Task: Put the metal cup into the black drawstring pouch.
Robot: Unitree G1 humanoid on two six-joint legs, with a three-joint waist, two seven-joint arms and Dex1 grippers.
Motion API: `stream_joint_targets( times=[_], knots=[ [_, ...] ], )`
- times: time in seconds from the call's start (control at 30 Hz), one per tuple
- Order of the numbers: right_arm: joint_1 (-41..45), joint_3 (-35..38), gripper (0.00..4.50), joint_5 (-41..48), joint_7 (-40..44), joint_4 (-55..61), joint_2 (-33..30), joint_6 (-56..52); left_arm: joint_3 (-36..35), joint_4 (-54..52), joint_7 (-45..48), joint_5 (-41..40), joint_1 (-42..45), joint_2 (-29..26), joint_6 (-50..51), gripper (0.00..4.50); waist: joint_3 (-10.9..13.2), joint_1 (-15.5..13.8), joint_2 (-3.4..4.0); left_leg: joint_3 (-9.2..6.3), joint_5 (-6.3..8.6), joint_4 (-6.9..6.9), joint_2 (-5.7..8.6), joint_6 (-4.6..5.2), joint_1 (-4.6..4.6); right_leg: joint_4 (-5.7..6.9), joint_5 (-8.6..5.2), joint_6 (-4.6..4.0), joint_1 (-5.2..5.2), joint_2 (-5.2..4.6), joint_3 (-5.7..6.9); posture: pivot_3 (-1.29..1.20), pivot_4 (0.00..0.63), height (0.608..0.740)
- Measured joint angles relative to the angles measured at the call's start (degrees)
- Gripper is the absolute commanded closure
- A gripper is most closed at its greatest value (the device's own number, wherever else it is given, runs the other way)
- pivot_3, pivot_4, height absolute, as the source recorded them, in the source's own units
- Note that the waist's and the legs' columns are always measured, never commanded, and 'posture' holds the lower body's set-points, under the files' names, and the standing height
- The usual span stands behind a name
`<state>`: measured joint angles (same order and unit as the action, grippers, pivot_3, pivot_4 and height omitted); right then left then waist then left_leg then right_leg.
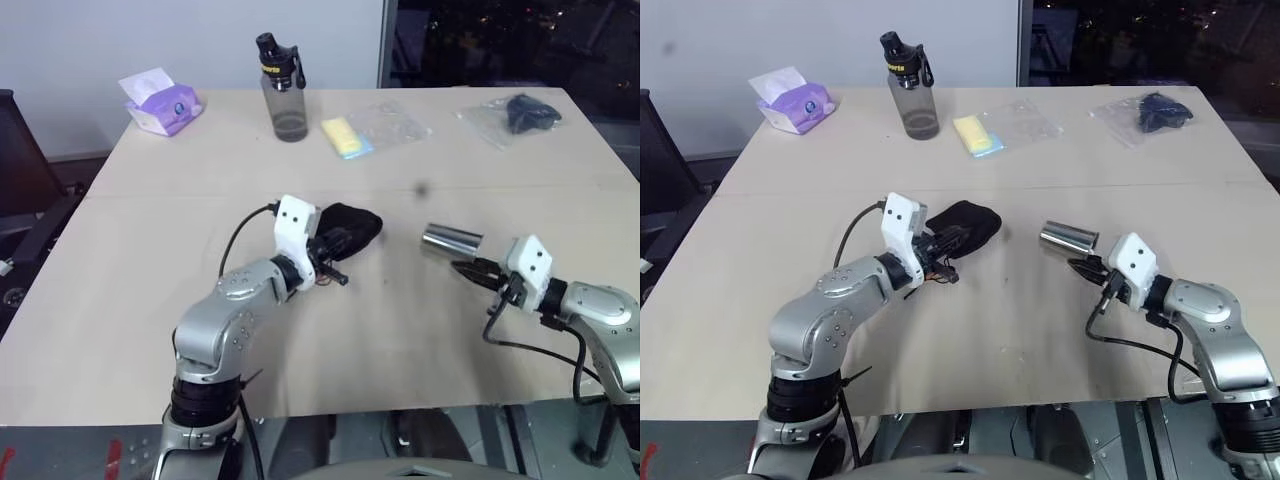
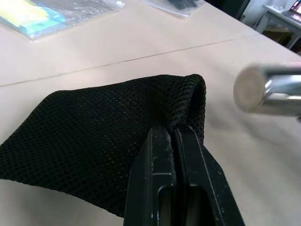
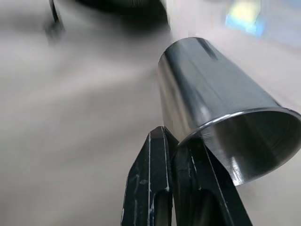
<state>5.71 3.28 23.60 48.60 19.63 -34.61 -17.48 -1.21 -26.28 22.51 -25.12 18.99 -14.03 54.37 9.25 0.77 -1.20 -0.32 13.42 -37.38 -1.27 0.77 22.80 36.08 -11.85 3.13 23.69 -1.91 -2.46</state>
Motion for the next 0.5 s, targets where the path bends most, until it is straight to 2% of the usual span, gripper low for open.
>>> stream_joint_targets(
  times=[0.17,0.3,0.5],
  knots=[
    [2.55,-2.55,4.4,1.79,-2.13,4.56,3.46,-1.28,-0.42,0.21,-0.55,-0.69,1.26,0.1,0.25,4.5,0.0,-0.01,-0.01,-0.01,0.0,0.0,0.0,0.0,0.01,-0.01,-0.02,0.03,0.0,0.0,0.01,0.0,0.15,0.74],
    [3.06,-9.66,4.4,-3.22,-4.1,4.1,6.01,-0.44,-0.63,0.61,-1.41,-2.22,1.65,1.7,0.88,4.5,0.0,-0.01,-0.01,-0.02,0.0,0.0,0.01,0.0,0.03,-0.01,0.05,-0.08,0.01,-0.01,0.02,0.0,0.15,0.74],
    [4.54,-12.71,4.4,-9.2,-9.38,-0.02,10.43,0.41,-2.54,1.07,-2.47,-5.76,1.68,3.52,2.82,4.5,0.01,0.0,-0.03,-0.02,0.0,-0.01,0.01,-0.01,0.03,0.0,0.08,-0.13,0.01,-0.01,0.02,0.0,0.15,0.74]
  ],
)
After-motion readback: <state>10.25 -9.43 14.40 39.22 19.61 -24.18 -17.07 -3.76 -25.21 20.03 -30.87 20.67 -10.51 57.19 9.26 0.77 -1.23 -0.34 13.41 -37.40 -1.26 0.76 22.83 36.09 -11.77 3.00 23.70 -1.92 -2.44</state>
